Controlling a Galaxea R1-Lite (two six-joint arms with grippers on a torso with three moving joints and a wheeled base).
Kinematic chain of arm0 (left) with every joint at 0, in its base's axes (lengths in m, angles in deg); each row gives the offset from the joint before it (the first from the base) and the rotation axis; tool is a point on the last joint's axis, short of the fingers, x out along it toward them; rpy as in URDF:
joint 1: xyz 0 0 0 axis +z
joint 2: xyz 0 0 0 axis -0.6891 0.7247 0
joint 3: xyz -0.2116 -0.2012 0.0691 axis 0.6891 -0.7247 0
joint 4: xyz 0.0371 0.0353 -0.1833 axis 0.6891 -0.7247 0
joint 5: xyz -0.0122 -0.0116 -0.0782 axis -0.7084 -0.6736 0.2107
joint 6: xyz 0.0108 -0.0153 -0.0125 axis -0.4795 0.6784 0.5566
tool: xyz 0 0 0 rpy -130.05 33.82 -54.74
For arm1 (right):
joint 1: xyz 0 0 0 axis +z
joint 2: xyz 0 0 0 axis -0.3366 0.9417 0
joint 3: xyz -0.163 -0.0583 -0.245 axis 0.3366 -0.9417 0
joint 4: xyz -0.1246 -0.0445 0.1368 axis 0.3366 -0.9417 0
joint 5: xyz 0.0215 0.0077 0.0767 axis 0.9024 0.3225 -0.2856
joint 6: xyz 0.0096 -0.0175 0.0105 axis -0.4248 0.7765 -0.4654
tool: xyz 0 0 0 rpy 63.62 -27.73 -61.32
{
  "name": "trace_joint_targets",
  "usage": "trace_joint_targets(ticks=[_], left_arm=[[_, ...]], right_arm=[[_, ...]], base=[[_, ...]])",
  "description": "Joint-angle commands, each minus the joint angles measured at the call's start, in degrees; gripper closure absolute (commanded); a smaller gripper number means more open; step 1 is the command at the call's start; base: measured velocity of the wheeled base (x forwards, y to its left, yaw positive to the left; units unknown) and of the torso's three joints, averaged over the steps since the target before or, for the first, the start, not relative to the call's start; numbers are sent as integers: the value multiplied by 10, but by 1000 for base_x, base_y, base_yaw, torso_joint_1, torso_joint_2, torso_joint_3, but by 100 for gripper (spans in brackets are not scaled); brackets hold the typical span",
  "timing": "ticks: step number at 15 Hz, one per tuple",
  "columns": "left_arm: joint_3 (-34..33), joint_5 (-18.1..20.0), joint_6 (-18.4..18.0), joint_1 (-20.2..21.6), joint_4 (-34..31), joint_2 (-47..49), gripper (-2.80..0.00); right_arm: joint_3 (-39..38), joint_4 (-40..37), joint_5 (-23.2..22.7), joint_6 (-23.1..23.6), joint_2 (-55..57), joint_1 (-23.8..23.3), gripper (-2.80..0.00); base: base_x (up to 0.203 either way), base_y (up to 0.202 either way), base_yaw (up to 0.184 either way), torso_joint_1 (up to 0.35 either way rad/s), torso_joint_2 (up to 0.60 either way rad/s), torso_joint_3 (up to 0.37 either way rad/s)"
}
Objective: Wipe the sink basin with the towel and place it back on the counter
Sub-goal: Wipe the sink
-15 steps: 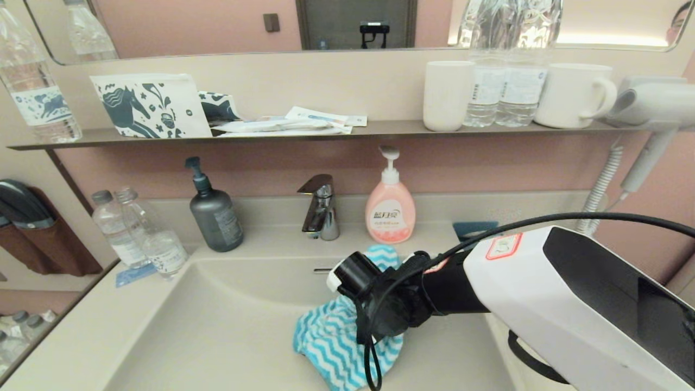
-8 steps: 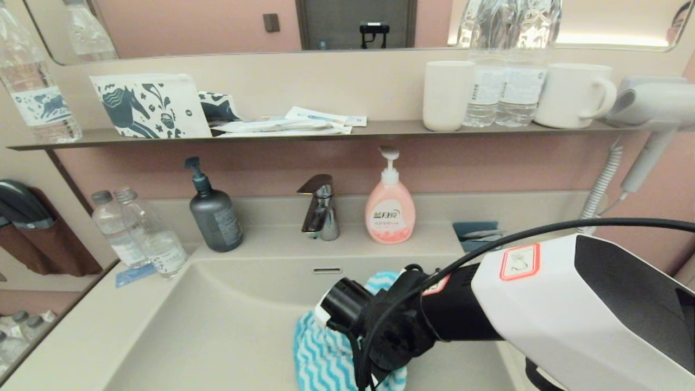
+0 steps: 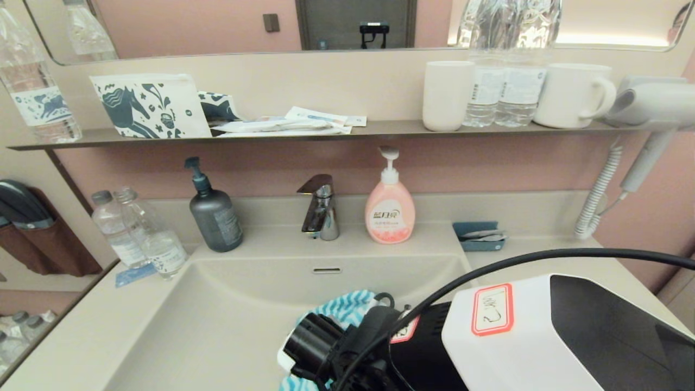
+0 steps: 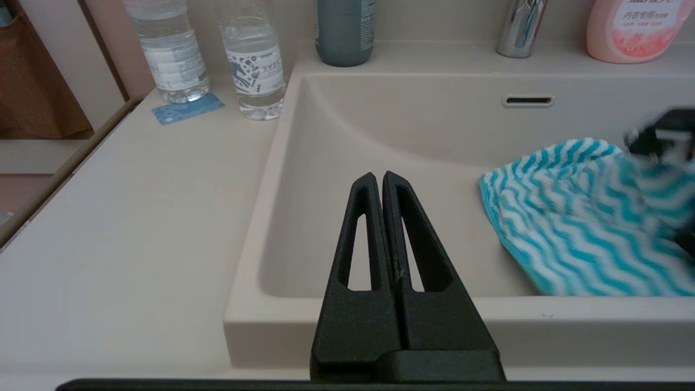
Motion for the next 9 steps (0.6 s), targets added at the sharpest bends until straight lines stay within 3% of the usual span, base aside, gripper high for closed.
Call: trace_joint_targets(ticks=[1, 5, 9], left_arm=[[0, 0, 0, 0, 0, 1, 0], [0, 0, 0, 0, 0, 1, 0], [0, 0, 0, 0, 0, 1, 0]], right_arm=[[35, 35, -33, -50, 2, 10, 0], [51, 188, -41, -86, -9, 31, 0], [128, 203, -41, -122, 36, 49, 0]], base=[[0, 0, 0, 0, 0, 0], [0, 0, 0, 0, 0, 0], [0, 0, 0, 0, 0, 0]])
